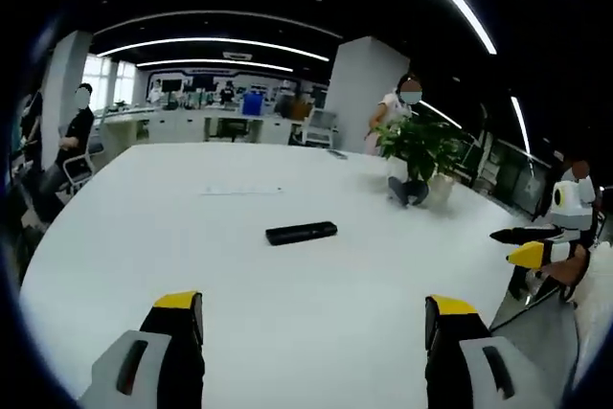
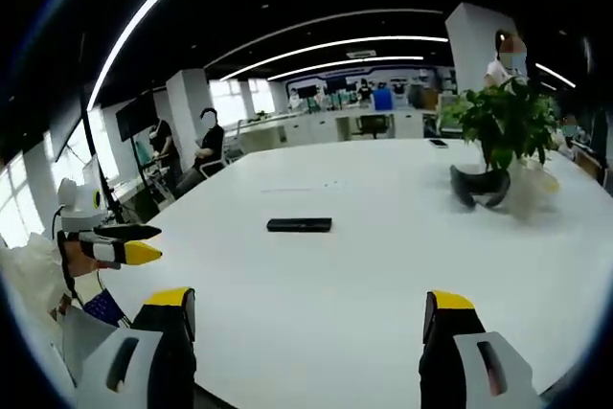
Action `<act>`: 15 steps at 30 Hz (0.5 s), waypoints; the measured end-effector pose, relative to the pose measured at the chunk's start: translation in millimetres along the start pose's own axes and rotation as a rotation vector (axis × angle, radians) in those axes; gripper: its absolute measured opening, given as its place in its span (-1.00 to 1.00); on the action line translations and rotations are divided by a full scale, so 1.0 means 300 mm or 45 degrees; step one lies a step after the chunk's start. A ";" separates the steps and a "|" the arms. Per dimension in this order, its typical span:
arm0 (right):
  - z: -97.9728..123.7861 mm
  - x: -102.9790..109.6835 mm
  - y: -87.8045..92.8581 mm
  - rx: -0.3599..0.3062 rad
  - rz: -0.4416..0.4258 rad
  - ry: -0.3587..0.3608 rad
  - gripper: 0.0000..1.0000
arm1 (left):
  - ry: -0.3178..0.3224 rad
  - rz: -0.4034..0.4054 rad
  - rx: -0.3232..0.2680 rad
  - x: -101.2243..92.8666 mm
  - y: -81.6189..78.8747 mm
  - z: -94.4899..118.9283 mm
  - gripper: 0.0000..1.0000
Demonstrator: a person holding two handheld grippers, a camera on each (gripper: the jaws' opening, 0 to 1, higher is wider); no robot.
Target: Press the specified remote control buttons in sequence, fully releasing each button before pressing the next.
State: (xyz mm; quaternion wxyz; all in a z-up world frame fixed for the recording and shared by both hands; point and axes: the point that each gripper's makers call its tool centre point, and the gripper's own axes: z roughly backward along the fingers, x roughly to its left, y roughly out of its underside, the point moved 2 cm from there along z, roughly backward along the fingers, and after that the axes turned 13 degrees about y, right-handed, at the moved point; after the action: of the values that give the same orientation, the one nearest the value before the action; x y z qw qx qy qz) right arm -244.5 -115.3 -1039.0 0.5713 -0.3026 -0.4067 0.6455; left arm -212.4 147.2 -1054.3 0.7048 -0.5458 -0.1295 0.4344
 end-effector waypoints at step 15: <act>0.023 -0.027 0.020 -0.013 -0.018 0.024 0.98 | -0.012 -0.014 -0.015 -0.069 0.015 0.034 1.00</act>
State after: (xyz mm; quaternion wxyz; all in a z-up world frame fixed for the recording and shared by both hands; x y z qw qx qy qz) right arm -252.1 -124.6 -1041.5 0.5781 -0.3086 -0.4067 0.6366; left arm -233.3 138.3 -1048.4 0.7032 -0.5472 -0.1384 0.4323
